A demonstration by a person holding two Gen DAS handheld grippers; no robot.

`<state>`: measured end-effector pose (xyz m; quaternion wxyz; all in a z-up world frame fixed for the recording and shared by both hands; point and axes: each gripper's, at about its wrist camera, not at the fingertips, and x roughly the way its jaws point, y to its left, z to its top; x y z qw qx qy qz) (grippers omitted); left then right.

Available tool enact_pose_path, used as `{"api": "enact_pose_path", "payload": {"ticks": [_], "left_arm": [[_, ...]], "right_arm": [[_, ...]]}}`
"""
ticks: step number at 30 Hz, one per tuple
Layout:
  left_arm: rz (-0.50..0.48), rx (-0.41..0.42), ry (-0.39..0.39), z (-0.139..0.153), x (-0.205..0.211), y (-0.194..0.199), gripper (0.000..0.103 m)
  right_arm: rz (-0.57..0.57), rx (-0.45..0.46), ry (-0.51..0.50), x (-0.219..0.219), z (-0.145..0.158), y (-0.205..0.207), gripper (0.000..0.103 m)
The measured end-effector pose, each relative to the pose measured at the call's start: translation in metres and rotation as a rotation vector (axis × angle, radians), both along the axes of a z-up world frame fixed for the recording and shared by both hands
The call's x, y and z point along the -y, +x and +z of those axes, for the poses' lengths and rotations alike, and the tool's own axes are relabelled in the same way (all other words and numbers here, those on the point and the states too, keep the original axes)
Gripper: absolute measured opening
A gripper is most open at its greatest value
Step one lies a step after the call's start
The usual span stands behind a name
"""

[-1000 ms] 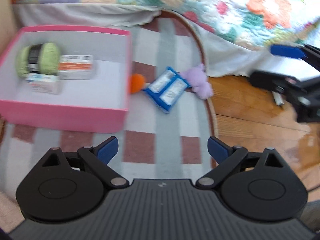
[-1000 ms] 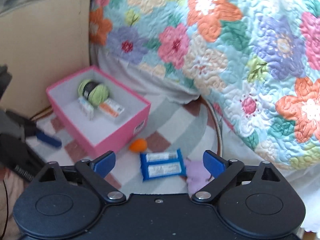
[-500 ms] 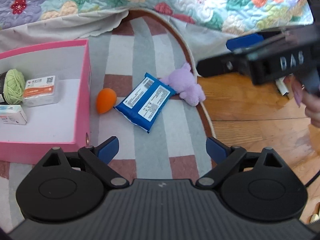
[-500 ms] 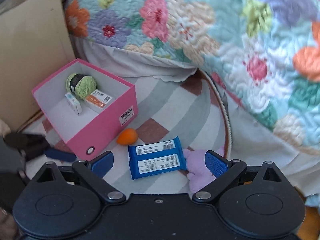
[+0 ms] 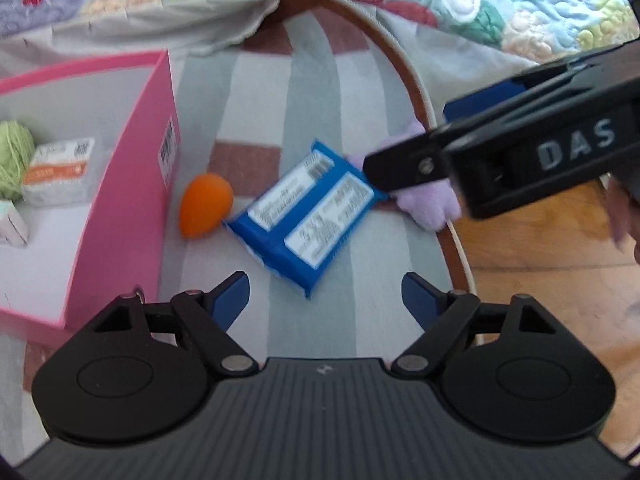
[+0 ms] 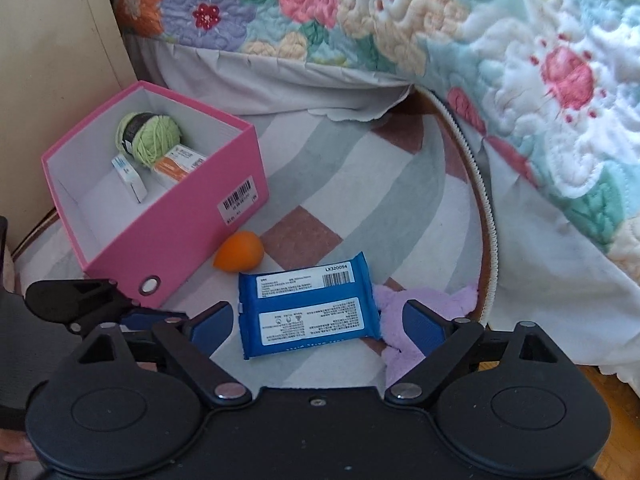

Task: Organize objects
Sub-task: 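Lower the open left tool over the blue packet beside the purple plush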

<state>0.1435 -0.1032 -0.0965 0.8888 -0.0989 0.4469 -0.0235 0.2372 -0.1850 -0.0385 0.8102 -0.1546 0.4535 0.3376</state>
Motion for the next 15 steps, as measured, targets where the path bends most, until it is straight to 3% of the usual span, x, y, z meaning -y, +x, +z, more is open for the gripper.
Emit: {"api": "enact_pose_path", "payload": {"ticks": [6,9,12,15], "left_arm": [[0.051,0.007,0.001,-0.015,-0.003,0.014,0.083],[0.066,-0.010,-0.007,-0.023,-0.005,0.020,0.076],[0.072,-0.009,0.004,-0.028,-0.003,0.025,0.061],[0.082,-0.008,-0.003,-0.031,-0.003,0.028,0.057]], "right_arm": [[0.043,-0.003,0.006,-0.003,-0.020,0.010,0.085],[0.041,-0.030,0.011,-0.005,-0.036,0.022,0.080],[0.032,-0.075,0.020,-0.006,-0.054,0.035,0.070],[0.014,-0.084,0.012,-0.008,-0.068,0.045,0.058]]}}
